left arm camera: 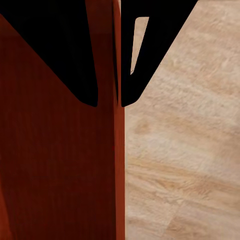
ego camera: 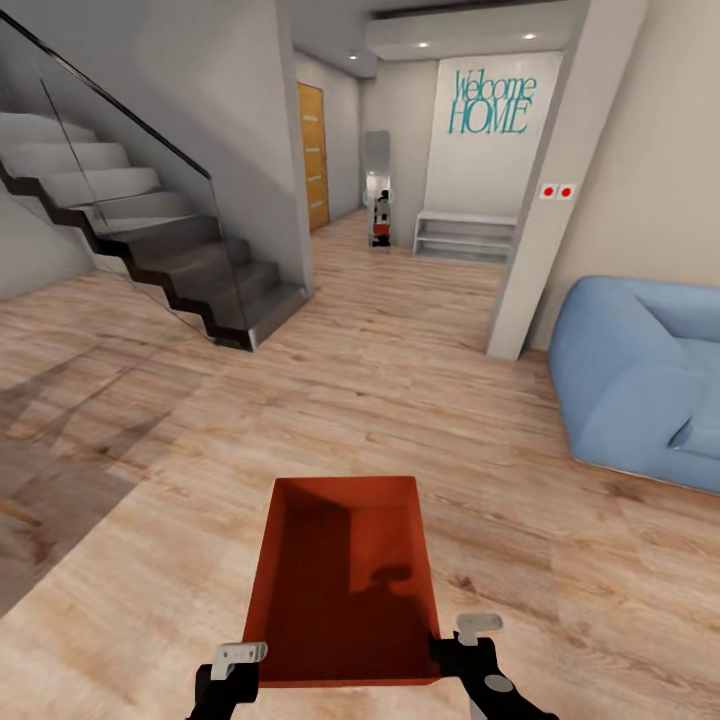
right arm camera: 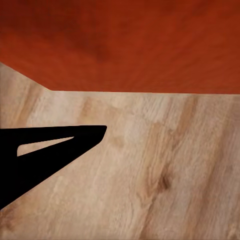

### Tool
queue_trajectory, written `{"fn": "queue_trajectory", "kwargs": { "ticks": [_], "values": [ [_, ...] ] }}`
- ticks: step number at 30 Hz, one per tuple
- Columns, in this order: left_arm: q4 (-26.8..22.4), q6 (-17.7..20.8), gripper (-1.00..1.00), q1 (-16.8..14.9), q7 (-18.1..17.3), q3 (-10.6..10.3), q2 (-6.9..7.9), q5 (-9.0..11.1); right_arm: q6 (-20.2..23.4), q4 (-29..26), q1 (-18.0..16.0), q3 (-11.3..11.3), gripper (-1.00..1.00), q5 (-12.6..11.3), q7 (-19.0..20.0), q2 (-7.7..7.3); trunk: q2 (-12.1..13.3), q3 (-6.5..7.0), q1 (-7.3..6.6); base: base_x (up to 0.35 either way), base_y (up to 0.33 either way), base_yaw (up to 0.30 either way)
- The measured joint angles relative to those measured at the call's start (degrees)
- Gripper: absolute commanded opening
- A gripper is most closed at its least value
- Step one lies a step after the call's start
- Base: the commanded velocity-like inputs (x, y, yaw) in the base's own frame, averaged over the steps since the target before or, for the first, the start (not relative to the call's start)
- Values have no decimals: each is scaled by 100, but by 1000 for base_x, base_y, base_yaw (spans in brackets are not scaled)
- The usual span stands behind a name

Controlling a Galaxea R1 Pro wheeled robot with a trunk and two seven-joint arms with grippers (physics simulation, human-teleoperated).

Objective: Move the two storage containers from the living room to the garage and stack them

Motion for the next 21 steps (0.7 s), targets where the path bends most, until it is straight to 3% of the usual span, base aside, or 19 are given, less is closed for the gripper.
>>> {"fn": "queue_trajectory", "kwargs": {
  "ticks": [21],
  "values": [
    [0,8,-100,0,-1,3,0,-3,0,0,0,0,-100,-1,-1,0,0,0,0,346,0,1]
  ]
}}
